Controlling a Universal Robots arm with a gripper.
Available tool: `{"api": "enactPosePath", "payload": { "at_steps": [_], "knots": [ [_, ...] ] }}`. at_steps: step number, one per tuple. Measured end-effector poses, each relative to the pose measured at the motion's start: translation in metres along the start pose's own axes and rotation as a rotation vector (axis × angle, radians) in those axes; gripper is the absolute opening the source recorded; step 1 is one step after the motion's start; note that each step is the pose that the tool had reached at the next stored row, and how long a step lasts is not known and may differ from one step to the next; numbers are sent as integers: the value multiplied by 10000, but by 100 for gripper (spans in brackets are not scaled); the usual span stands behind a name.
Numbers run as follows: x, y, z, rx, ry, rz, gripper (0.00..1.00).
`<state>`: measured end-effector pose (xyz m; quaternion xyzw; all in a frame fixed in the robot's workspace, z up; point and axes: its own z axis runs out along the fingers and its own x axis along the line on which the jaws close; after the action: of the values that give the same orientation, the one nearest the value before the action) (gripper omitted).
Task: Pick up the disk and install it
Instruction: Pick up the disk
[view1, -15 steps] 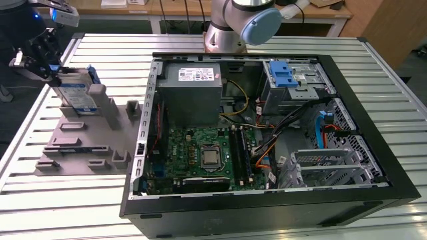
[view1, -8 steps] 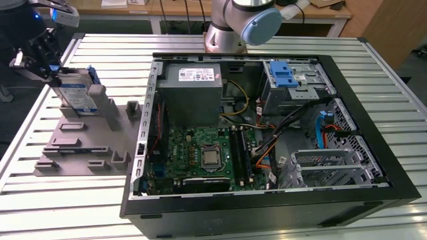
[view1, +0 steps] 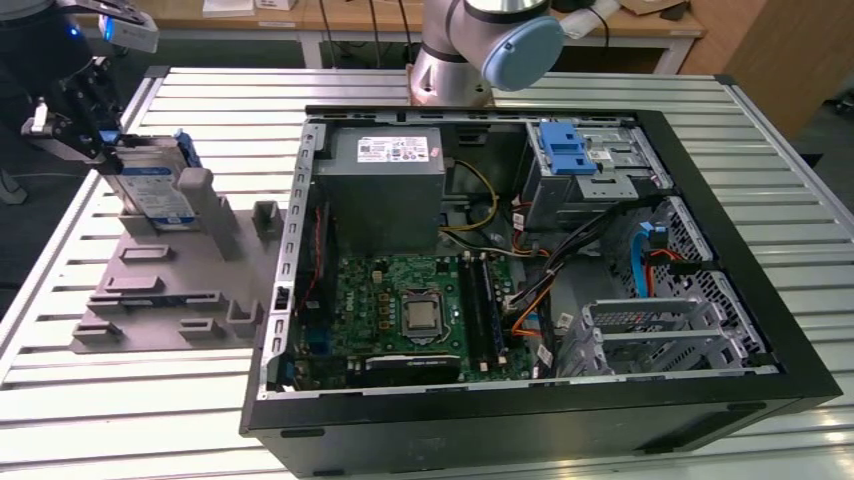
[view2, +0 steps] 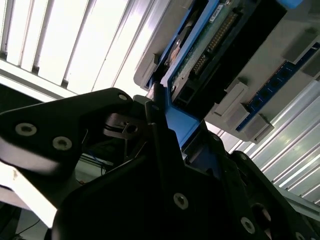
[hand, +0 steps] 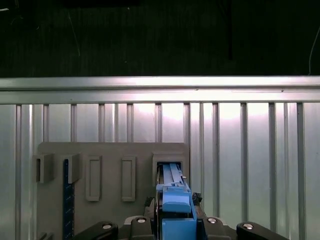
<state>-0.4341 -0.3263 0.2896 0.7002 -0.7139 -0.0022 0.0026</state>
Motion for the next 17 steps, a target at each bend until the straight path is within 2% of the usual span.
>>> {"api": "enactPosePath", "payload": {
  "at_steps": [6, 14, 17],
  "knots": [
    [0, 1, -3, 1, -1, -1, 37],
    [0, 1, -91, 1, 0, -1, 37],
    [0, 0, -92, 3, -1, -1, 37]
  ]
}}
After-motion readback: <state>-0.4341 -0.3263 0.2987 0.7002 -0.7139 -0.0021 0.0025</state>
